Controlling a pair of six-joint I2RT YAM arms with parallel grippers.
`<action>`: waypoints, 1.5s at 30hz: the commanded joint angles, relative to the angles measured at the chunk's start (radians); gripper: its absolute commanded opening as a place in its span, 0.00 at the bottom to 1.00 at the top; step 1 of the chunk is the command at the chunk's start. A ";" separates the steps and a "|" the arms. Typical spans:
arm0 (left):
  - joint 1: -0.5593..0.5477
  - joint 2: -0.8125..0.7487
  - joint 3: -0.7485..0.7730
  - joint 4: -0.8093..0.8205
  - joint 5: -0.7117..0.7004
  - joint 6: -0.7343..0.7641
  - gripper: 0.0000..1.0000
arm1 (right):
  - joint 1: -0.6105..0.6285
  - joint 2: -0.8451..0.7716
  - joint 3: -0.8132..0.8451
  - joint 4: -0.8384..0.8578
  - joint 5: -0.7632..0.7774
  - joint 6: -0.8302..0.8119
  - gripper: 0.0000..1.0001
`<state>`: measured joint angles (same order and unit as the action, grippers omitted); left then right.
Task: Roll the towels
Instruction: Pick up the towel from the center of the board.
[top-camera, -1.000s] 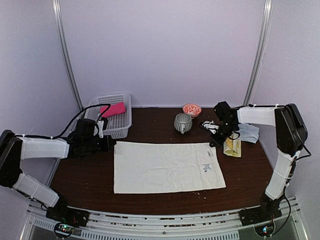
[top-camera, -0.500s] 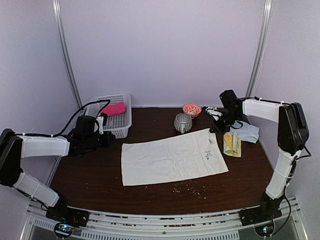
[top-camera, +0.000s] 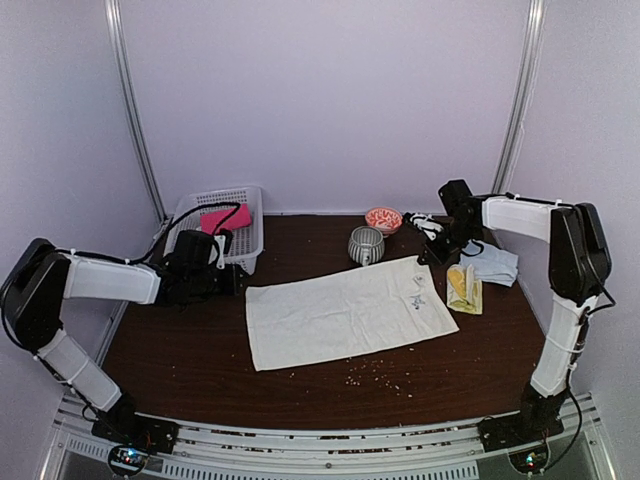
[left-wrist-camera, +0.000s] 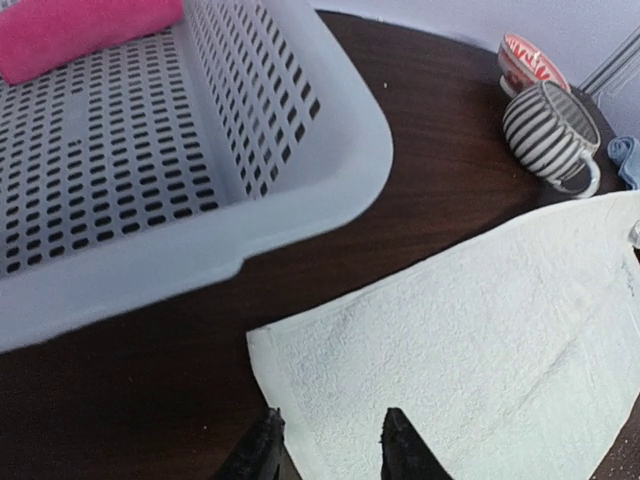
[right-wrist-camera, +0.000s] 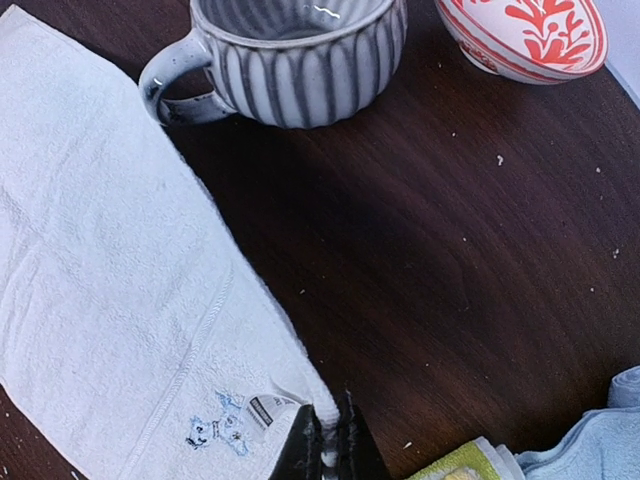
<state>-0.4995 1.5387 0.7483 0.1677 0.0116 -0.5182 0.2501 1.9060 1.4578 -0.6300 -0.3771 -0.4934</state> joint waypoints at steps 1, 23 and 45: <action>-0.023 0.085 0.035 0.015 -0.047 -0.048 0.35 | -0.007 0.022 -0.005 -0.005 -0.035 0.005 0.00; -0.036 0.331 0.127 0.131 -0.162 -0.090 0.20 | -0.006 0.034 -0.025 0.000 -0.043 0.007 0.00; -0.073 0.014 0.019 0.143 -0.265 -0.027 0.00 | -0.047 -0.065 -0.069 0.049 -0.097 0.010 0.00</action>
<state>-0.5697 1.6508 0.7990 0.2638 -0.2222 -0.5877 0.2134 1.9072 1.4147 -0.6090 -0.4377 -0.4751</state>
